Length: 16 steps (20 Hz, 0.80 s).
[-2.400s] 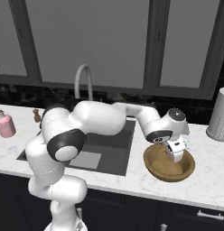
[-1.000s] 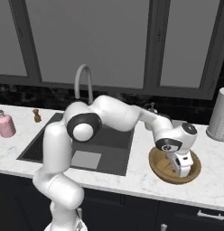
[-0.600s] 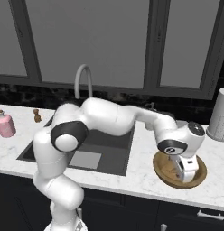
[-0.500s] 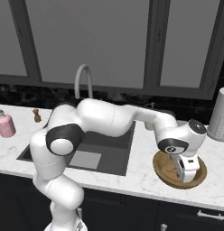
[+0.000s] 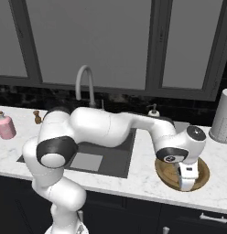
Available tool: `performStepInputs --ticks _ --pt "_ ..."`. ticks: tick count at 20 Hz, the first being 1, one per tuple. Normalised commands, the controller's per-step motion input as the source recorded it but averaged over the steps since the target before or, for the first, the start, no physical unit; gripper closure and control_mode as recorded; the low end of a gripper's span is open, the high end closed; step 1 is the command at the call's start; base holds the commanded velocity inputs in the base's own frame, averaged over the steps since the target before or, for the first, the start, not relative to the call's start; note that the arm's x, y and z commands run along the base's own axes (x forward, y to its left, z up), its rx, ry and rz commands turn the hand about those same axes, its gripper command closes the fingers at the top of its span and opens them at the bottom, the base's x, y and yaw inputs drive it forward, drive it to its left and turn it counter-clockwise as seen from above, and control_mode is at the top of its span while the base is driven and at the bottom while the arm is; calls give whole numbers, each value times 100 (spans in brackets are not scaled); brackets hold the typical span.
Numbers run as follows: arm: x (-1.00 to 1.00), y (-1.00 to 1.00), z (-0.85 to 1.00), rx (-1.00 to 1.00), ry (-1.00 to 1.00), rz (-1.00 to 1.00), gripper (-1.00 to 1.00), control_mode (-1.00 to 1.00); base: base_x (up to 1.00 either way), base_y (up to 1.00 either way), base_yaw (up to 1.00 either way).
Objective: Pick the sweet potato from the sink and place it in the bowl. Then pick the bowl and place it in the microwave. Then close the microwave door and press the start button.
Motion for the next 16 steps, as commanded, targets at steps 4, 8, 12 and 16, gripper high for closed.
performStepInputs --ticks 4,8,12,16 --pt "0 -23 -38 7 1 -6 -100 -100 0 0 0" --pt "0 -35 -16 13 0 -3 -100 -100 0 0 0" --pt "2 -27 -13 12 3 -4 -100 -100 0 0 0" --pt "3 -23 -15 10 2 -4 -100 -100 0 0 0"
